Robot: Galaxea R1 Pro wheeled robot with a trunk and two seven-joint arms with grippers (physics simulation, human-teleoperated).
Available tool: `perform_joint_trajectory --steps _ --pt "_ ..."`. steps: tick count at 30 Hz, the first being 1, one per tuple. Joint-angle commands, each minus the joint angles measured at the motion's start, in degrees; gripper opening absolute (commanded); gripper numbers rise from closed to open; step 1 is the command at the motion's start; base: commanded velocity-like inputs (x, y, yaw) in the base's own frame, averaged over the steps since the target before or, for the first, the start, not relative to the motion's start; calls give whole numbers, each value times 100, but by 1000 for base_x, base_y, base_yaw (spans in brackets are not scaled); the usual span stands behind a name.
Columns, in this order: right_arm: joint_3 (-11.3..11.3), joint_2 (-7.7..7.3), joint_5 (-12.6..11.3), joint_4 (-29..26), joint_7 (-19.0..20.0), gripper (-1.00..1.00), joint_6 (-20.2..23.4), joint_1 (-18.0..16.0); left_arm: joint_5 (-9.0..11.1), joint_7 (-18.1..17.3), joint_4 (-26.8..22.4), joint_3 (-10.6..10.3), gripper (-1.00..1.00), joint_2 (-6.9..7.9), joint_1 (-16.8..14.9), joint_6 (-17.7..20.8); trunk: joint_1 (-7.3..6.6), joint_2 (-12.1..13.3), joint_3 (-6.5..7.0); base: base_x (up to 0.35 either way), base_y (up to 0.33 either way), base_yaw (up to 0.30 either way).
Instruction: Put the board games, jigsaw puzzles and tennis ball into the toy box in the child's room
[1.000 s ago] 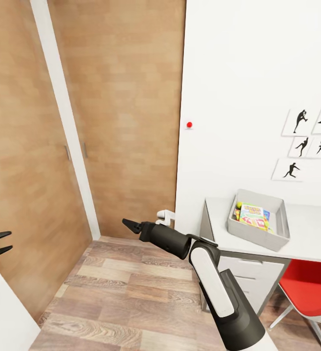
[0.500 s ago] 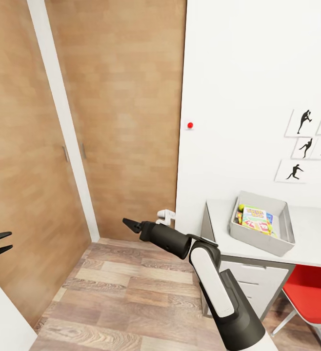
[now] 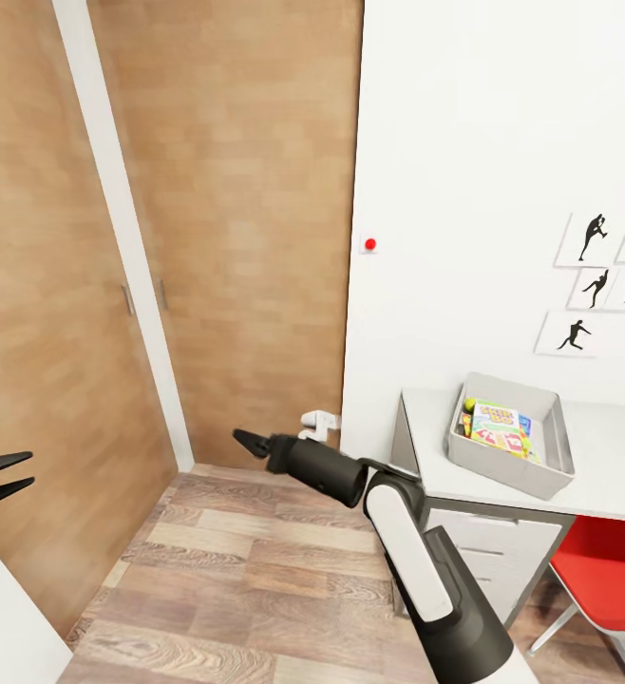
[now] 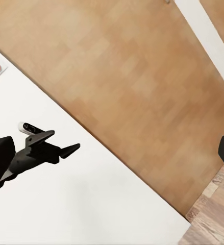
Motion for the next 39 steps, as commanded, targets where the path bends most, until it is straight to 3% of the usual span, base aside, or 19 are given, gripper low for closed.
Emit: perform_joint_trajectory --steps 1,5,7,11,19,25,34,39 --pt "40 3 30 -2 12 100 29 -5 44 -20 4 -47 100 -19 -7 62 4 -14 -14 0 0 0" --pt "452 3 163 28 -247 100 63 -5 28 -20 4 -52 100 -178 -7 68 4 -14 -14 0 0 0" --pt "539 3 197 52 -389 100 71 -5 21 -20 4 -53 100 -220 -7 69 4 -14 -14 0 0 0" --pt "653 3 229 153 -895 100 85 -5 -9 487 4 -54 100 -390 -7 69 4 -14 -14 0 0 0" --pt "696 3 248 863 -1215 100 83 -5 -20 1485 18 -54 100 -692 1 52 4 -14 -14 0 0 0" --pt "681 3 276 1625 -1263 100 51 -13 -16 2415 336 -56 100 -842 9 -372 4 -14 -14 0 0 0" --pt "705 3 321 1798 -1288 100 23 -14 -11 3379 506 -55 100 -1169 151 -677 4 -14 -14 0 0 0" --pt "707 3 485 1837 -1380 100 20 -14 -11 3880 519 -54 100 -1424 281 -905 4 -14 -14 0 0 0"
